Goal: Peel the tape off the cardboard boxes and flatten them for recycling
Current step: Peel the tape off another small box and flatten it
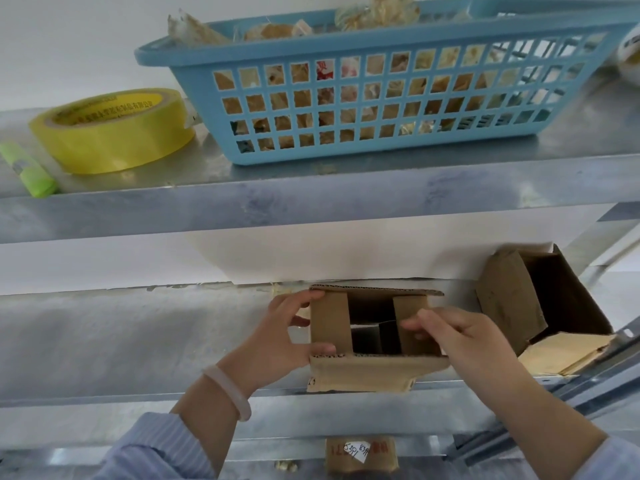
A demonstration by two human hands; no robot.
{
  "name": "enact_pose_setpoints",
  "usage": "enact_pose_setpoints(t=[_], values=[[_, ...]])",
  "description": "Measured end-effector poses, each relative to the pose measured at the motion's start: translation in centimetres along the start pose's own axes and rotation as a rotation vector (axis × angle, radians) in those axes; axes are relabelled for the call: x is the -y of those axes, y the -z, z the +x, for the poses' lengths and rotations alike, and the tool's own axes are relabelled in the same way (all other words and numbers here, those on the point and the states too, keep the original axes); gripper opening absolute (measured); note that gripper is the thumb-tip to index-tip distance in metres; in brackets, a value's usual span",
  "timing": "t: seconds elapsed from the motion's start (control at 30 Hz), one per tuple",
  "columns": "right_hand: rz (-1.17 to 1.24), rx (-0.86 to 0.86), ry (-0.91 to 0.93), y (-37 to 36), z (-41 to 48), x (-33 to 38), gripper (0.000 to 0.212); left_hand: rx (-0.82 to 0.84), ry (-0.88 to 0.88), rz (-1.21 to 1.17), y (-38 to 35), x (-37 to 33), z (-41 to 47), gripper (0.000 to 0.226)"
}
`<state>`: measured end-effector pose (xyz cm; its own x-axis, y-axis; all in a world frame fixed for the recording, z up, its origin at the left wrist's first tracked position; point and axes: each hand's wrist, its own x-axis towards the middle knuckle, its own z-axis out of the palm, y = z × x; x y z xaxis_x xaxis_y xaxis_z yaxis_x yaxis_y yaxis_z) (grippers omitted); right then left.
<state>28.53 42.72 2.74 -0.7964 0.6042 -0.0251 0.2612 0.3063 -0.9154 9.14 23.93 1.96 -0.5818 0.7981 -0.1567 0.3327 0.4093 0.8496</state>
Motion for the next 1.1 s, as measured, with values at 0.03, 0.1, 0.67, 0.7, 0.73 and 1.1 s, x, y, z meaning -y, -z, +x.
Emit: enact_pose_setpoints(t=[0.03, 0.1, 0.67, 0.7, 0.73, 1.1], values=[[-0.066, 0.04, -0.043, 0.5, 0.2, -0.1, 0.019, 0.019, 0.0, 0.016, -0.1, -0.1, 0.0, 0.075], [-0.201, 0.047, -0.079, 1.3, 0.5, -0.5, 0.041, 0.033, -0.015, 0.046, -0.5, -0.2, 0.0, 0.077], [-0.553, 0.09, -0.368, 1.1, 2.9, 1.2, 0.082, -0.156, 0.16, 0.37, -4.8, -2.5, 3.6, 0.106], [-0.54, 0.088, -0.368, 1.3, 2.7, 1.0, 0.074, -0.147, 0.172, 0.377, -5.0, -2.6, 3.7, 0.109], [-0.503, 0.086, -0.366, 1.4, 2.5, 0.9, 0.066, -0.139, 0.176, 0.362, -5.0, -2.6, 3.7, 0.109], [-0.209, -0.173, -0.07, 5.6, -0.1, 1.1, 0.062, -0.005, 0.028, -0.356, -1.8, -4.2, 1.1, 0.057]])
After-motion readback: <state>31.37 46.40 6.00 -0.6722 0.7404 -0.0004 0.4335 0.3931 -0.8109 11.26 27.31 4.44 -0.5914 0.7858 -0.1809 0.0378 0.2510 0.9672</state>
